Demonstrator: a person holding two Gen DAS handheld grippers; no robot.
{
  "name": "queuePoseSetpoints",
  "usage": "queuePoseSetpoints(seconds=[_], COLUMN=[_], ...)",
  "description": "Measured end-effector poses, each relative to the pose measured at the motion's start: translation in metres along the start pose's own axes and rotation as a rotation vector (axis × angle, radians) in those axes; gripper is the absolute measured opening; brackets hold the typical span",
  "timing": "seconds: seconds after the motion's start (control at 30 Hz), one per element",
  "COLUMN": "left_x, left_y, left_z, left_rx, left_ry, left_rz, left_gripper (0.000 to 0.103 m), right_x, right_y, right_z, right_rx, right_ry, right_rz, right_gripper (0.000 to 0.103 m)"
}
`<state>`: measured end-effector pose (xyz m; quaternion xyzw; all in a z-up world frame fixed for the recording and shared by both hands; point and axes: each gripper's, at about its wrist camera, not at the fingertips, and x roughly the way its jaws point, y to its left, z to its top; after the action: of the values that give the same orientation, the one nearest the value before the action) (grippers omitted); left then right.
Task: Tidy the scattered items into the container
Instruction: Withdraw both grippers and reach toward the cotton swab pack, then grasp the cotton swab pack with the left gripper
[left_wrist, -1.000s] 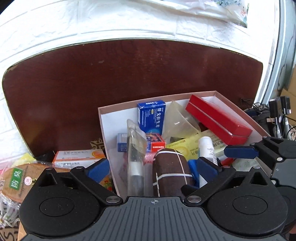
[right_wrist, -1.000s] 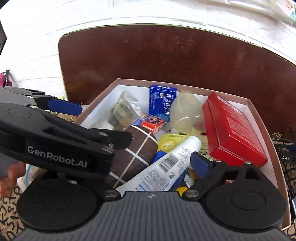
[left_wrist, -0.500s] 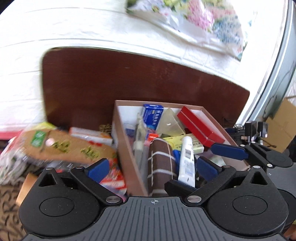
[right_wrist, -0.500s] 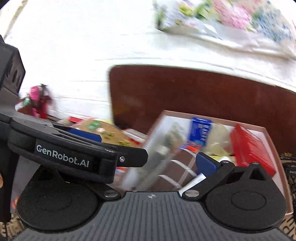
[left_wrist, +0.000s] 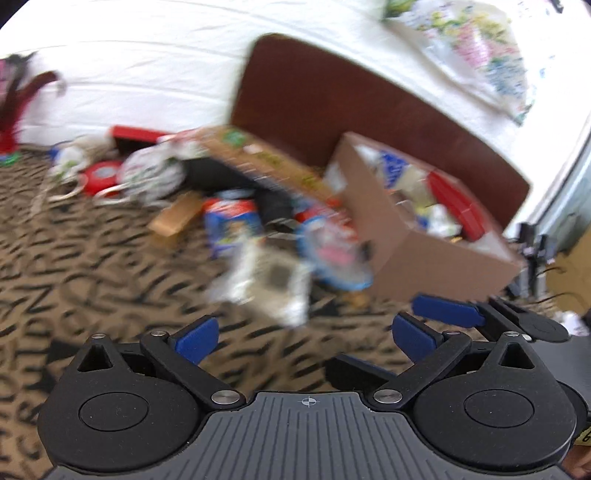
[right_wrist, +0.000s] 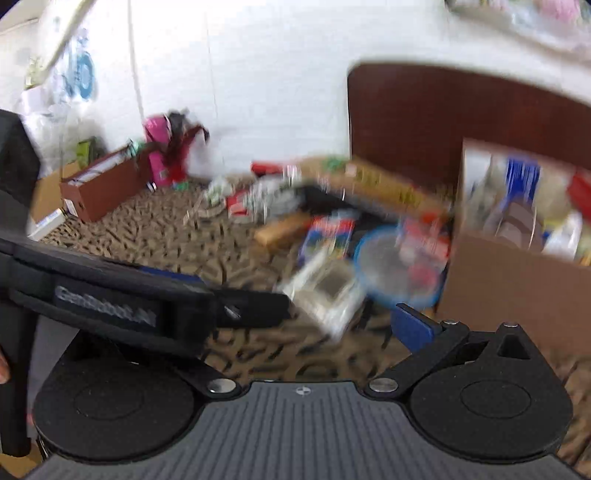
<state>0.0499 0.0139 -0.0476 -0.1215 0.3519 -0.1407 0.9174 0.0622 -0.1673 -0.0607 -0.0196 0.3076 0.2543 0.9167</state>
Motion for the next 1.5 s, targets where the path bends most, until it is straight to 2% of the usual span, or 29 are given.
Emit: queuePoseSetpoints(seconds=[0.13, 0.3, 0.43, 0.57, 0.67, 0.73, 0.9, 0.97, 1.0, 1.03, 1.07, 1.13, 1.33, 1.5], left_x=[0.002, 0.038, 0.065, 0.090, 0.106, 0.112, 0.127, 0.132, 0.133, 0.133, 0.132, 0.128, 0.101, 0.063], left_y=[0.029, 0.052, 0.063, 0.061, 0.061, 0.061, 0.061, 0.060, 0.058, 0.057, 0.056, 0.056, 0.045, 0.026], left_z=[-0.005, 0.007, 0.016, 0.022, 0.028, 0.033, 0.045, 0.046, 0.046, 0.046, 0.045, 0.043, 0.016, -0.020], left_rx=[0.018, 0.042, 0.004, 0.041, 0.046, 0.043, 0.030, 0.045, 0.050, 0.054, 0.057, 0.042, 0.003, 0.049], left_ry=[-0.037, 0.004, 0.044, 0.082, 0.109, 0.098, 0.105, 0.096, 0.095, 0.095, 0.100, 0.125, 0.185, 0.244], left_rz=[0.017, 0.055, 0.034, 0.033, 0.008, 0.003, -0.029, -0.038, -0.039, -0.039, -0.048, -0.106, -0.115, -0.154], left_gripper=[0.103, 0.100, 0.097, 0.087, 0.081, 0.079, 0.084, 0.085, 0.083, 0.074, 0.060, 0.041, 0.040, 0.043], right_x=[0.022, 0.048, 0.059, 0.072, 0.080, 0.088, 0.102, 0.106, 0.108, 0.109, 0.108, 0.104, 0.068, 0.027], right_y=[0.011, 0.008, -0.003, -0.014, -0.020, -0.023, -0.030, -0.032, -0.031, -0.031, -0.030, -0.030, -0.015, -0.014], right_z=[-0.018, -0.020, -0.021, -0.018, -0.014, -0.012, -0.009, -0.008, -0.008, -0.008, -0.007, -0.008, -0.025, -0.053], right_rx=[0.058, 0.103, 0.101, 0.103, 0.102, 0.101, 0.076, 0.065, 0.053, 0.041, 0.030, 0.035, 0.031, 0.024], right_ry=[0.046, 0.058, 0.049, 0.052, 0.052, 0.060, 0.047, 0.041, 0.041, 0.044, 0.048, 0.054, 0.095, 0.136], right_rz=[-0.041, -0.176, -0.144, -0.101, -0.092, -0.074, -0.074, -0.065, -0.065, -0.070, -0.075, -0.062, -0.005, 0.041], right_gripper=[0.103, 0.102, 0.102, 0.102, 0.094, 0.082, 0.073, 0.063, 0.059, 0.054, 0.051, 0.044, 0.041, 0.041])
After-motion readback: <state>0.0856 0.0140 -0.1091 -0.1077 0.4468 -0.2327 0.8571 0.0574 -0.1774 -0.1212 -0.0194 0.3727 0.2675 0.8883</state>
